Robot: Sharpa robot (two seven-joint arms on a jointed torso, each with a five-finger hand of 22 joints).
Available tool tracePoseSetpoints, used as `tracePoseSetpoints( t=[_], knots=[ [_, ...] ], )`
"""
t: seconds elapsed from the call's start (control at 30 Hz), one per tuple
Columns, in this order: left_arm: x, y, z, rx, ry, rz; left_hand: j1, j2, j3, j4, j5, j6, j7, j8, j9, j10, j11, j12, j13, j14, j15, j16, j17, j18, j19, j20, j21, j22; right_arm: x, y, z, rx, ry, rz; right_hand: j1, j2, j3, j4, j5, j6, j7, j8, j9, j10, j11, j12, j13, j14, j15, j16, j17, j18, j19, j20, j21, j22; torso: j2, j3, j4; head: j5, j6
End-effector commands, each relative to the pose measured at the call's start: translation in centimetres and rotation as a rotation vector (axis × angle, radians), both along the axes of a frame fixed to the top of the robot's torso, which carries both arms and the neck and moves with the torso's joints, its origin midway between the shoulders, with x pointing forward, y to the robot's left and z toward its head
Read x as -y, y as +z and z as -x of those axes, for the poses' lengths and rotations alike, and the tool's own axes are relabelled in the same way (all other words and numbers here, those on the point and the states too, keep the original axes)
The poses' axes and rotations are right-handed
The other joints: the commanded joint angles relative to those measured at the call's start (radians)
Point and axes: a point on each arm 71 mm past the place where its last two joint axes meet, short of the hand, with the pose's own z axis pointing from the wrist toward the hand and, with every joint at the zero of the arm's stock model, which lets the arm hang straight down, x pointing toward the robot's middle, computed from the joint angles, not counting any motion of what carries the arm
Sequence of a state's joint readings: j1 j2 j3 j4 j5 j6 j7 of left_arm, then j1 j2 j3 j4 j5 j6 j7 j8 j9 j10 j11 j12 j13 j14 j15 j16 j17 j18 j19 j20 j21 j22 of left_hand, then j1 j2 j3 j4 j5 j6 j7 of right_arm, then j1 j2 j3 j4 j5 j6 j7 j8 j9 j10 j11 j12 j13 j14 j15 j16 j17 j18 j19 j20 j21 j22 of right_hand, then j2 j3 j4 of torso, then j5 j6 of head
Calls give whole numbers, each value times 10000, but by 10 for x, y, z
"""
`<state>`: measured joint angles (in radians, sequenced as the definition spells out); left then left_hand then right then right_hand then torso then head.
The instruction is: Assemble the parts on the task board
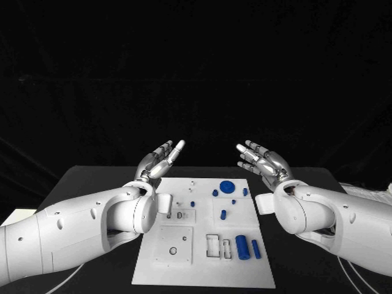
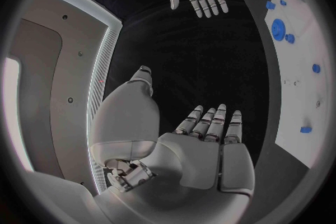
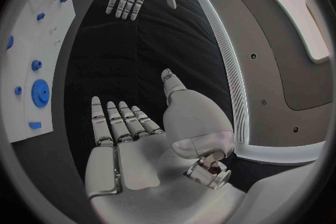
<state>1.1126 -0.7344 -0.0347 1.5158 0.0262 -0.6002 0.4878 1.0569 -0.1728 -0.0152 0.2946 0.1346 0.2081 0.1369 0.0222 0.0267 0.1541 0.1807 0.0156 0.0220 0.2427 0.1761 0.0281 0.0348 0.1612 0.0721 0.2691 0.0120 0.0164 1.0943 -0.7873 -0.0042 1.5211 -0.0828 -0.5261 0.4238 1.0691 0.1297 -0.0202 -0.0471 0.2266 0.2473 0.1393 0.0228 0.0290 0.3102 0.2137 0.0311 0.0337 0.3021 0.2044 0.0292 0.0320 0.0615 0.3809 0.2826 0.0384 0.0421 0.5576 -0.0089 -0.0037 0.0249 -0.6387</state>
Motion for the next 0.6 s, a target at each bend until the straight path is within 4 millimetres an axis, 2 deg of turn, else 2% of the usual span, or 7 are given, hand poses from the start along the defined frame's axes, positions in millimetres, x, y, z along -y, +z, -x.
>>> tracePoseSetpoints(
  t=[0.03, 0.2, 0.27, 0.3, 0.37, 0.47, 0.6],
  knots=[
    [6, 1, 0, -29, -688, 426, 180, 25, 67, 62, 57, 144, 903, 67, 23, 83, 139, 81, 19, 218, 47, 90, 35, 93, 84, 101, 81, 28, -11, 1, 2, -128, 2054, 135, 1273, 13, 170, -780, 79, 1282, 1375, 219, 127, 1713, 314, 216, 131, 2021, 239, 257, 154, 578, 1664, 74, 321, 179, 3, -3, -1, 0, 0],
    [6, 1, 0, -29, -688, 426, 490, 502, 513, -4, -19, 1445, 1301, 336, 178, 1587, 558, 373, 184, 2515, 353, 688, 365, -71, 1452, 277, 633, 353, -12, 2, 1, -161, 2477, 206, 2132, -101, 406, -1536, 68, 4100, 1126, 653, 357, 5446, 33, 767, 340, 5758, -145, 818, 347, 1119, 3900, 66, 920, 379, 3, -3, -1, 0, 0],
    [-8, 3, 0, 161, -563, 585, 706, 982, 827, -39, -69, 3018, 1421, 735, 378, 3745, 674, 910, 431, 4801, 403, 1432, 693, -116, 4042, 246, 1746, 937, 12, 12, -13, 1889, 1636, 2140, 2371, -98, 555, -1804, 32, 5403, 990, 850, 442, 6156, -162, 896, 332, 6528, -368, 984, 363, 1243, 4521, -25, 1178, 433, 42, -8, -1, -103, -96],
    [-10, 4, 0, 192, -531, 597, 794, 1229, 919, -55, -108, 3951, 1418, 965, 483, 5327, 593, 1311, 590, 5414, 271, 1654, 755, -36, 5336, 265, 2335, 1200, 13, 13, -14, 2037, 1597, 2329, 2430, -93, 639, -1927, 21, 5991, 922, 907, 460, 6445, -251, 916, 310, 6864, -465, 1025, 352, 1259, 4805, -112, 1283, 444, 61, -7, 2, -116, -87],
    [-14, 4, 0, 223, -519, 630, 1065, 1375, 946, -92, -127, 5469, 1238, 1284, 610, 6714, 363, 1640, 644, 6657, -27, 2089, 916, 197, 6731, 110, 2979, 1417, 16, 15, -16, 2301, 1578, 2711, 2403, -111, 828, -2177, 12, 6560, 797, 883, 419, 7021, -419, 884, 289, 7582, -697, 1082, 347, 1254, 5376, -338, 1463, 439, 80, -7, 6, -130, -99],
    [-18, 5, 1, 248, -553, 661, 1330, 1467, 930, -164, -144, 6574, 983, 1545, 685, 7616, 52, 1859, 674, 7941, -415, 2519, 1188, 241, 8044, -245, 3576, 1616, 19, 18, -18, 2617, 1623, 3217, 2344, -113, 1079, -2398, 22, 6919, 696, 828, 391, 7464, -539, 788, 283, 8109, -891, 1067, 349, 1236, 5830, -532, 1581, 414, 122, -3, 11, -149, -101],
    [-24, 8, 3, 275, -752, 679, 1725, 1494, 882, -311, -162, 7221, 715, 1596, 640, 8525, -262, 1921, 679, 9046, -812, 2761, 1558, 242, 9147, -623, 4039, 1748, 20, 24, -21, 3086, 1796, 4000, 2355, -293, 1460, -2434, 35, 7387, 558, 779, 398, 8065, -752, 669, 292, 8826, -1158, 1080, 402, 1233, 6654, -886, 1886, 458, 240, 18, 11, -180, -88]
  ],
)
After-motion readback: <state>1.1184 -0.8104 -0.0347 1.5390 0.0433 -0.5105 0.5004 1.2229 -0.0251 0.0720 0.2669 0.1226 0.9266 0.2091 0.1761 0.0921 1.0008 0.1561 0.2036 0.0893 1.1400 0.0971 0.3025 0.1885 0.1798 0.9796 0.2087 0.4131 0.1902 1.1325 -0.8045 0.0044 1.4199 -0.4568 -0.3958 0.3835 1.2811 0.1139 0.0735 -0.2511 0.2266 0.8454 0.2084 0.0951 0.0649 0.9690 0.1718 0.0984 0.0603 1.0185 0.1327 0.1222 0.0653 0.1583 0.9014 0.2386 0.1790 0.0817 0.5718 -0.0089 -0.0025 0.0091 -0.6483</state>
